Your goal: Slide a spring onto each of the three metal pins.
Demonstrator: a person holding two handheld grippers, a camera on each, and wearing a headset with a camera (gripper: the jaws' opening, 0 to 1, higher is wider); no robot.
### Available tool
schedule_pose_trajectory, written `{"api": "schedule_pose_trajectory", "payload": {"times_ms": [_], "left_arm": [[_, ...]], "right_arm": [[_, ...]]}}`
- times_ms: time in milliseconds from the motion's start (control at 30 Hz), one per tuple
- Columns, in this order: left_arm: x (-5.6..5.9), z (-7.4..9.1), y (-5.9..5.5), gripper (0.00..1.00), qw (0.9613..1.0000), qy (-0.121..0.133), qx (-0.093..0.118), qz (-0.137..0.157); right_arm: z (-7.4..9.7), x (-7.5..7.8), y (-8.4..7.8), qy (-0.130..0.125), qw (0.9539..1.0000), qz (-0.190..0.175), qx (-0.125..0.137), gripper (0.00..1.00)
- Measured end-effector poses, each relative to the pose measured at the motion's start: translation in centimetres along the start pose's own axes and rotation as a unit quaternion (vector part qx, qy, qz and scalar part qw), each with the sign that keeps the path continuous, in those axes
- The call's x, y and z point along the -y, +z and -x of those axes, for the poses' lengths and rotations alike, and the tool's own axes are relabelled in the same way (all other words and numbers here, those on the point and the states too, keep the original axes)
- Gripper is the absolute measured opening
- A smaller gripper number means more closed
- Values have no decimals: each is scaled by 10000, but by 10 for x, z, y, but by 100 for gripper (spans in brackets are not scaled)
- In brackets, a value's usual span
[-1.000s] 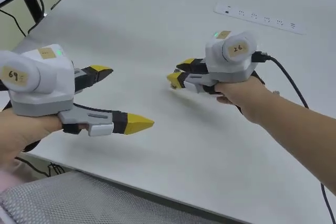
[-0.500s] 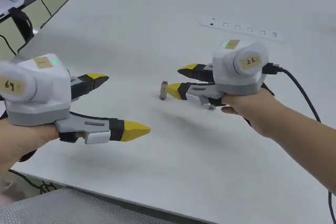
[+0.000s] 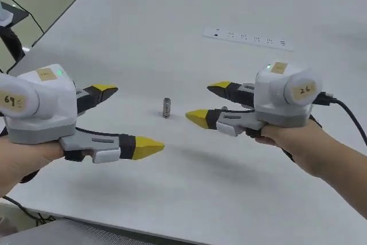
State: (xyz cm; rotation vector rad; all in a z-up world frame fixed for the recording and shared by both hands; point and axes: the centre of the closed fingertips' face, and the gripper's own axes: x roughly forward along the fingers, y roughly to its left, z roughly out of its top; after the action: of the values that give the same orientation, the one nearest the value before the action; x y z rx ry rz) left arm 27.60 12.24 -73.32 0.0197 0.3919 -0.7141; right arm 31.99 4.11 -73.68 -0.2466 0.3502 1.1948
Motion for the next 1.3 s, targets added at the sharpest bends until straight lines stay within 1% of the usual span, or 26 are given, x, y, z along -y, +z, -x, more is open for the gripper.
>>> {"api": "schedule_pose_trajectory", "payload": {"times_ms": [100,200,367,533,633,767,1000,1100,1167,1300], "left_arm": [[3,-2,3,94,10000,-11,17,-36],[5,-3,6,95,10000,-23,37,-55],[11,-5,8,96,9999,-65,36,-99],[16,-7,8,98,9999,-93,51,-112],[20,-8,6,98,9998,-132,21,-161],[23,-8,4,98,9997,-186,14,-152],[26,-7,-1,98,9995,-227,-57,-225],[25,-5,-1,98,9995,-214,-50,-208],[24,-3,-1,98,9995,-215,-53,-211],[21,1,-6,98,9996,-175,-94,-189]], "right_arm": [[14,-3,-3,-52,9999,-71,62,55],[26,-5,-8,-69,9999,-104,89,56],[43,-6,-16,-165,9996,-195,111,62],[62,-2,-28,-340,9988,-326,91,67],[75,0,-33,-429,9980,-437,142,71],[90,0,-40,-494,9973,-519,173,77],[110,-5,-55,-495,9973,-524,143,85],[118,-7,-60,-499,9963,-655,233,90],[121,-5,-64,-523,9956,-738,236,93],[128,1,-75,-620,9948,-803,118,93]]}}
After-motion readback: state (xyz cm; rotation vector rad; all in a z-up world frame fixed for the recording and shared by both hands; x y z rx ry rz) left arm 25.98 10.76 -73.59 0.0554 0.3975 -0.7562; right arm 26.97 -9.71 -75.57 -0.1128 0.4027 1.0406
